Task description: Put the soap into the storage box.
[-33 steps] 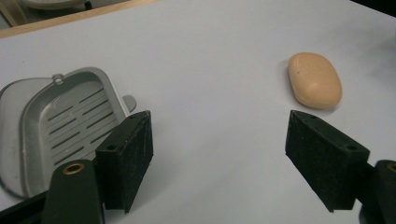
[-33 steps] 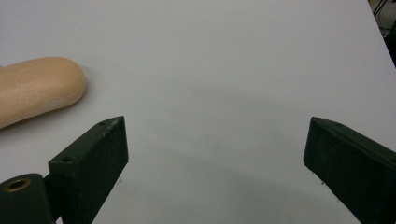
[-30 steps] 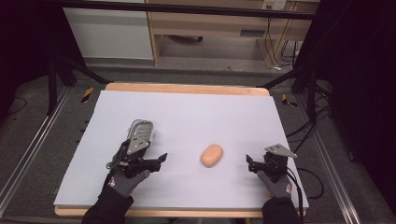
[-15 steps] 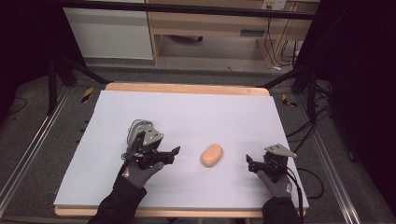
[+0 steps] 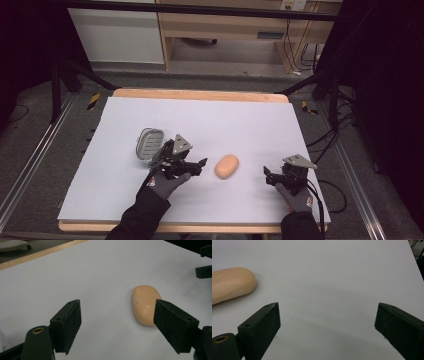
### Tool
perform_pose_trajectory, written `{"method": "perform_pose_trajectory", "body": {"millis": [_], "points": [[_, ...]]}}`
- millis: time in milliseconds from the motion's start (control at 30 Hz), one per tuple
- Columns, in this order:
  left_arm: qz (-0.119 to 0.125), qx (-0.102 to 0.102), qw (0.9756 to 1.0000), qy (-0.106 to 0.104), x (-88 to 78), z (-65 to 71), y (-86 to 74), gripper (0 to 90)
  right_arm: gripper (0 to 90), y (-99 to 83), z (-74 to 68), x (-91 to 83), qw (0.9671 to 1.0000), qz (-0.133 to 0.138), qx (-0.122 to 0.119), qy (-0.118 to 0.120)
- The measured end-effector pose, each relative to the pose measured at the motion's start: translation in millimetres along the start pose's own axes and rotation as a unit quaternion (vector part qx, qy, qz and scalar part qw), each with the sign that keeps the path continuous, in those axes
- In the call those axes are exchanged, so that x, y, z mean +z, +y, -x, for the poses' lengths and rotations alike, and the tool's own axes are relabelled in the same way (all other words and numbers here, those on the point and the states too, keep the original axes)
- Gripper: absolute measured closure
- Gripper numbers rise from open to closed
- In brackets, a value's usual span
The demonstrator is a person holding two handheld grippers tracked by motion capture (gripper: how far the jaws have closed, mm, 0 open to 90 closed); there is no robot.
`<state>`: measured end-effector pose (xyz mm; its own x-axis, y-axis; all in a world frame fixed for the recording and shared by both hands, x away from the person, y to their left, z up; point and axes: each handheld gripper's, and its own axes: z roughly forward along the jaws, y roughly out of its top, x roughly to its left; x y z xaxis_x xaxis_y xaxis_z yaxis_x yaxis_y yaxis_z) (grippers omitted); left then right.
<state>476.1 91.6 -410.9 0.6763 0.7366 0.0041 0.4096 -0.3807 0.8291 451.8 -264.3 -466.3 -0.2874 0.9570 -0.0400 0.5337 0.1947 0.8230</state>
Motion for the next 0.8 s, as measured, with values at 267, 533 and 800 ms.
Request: {"method": "perform_pose_trajectory", "body": {"millis": [267, 533, 800], "points": [[-0.008, 0.004, 0.9999, -0.012, 16.0, 9.4, 5.6, 21.8, 6.5, -0.1, 0.3, 0.4, 1.0, -0.002, -0.001, 0.0], [-0.025, 0.011, 0.9994, -0.02, 31.7, 18.2, 7.7, 22.0, 6.5, 0.1, 0.8, -0.3, 1.0, 0.001, 0.002, 0.0], [-0.04, 0.022, 0.9986, -0.027, 43.8, 27.7, 11.0, 22.0, 6.7, 0.3, 0.5, -0.3, 1.0, 0.002, 0.005, 0.005]]}}
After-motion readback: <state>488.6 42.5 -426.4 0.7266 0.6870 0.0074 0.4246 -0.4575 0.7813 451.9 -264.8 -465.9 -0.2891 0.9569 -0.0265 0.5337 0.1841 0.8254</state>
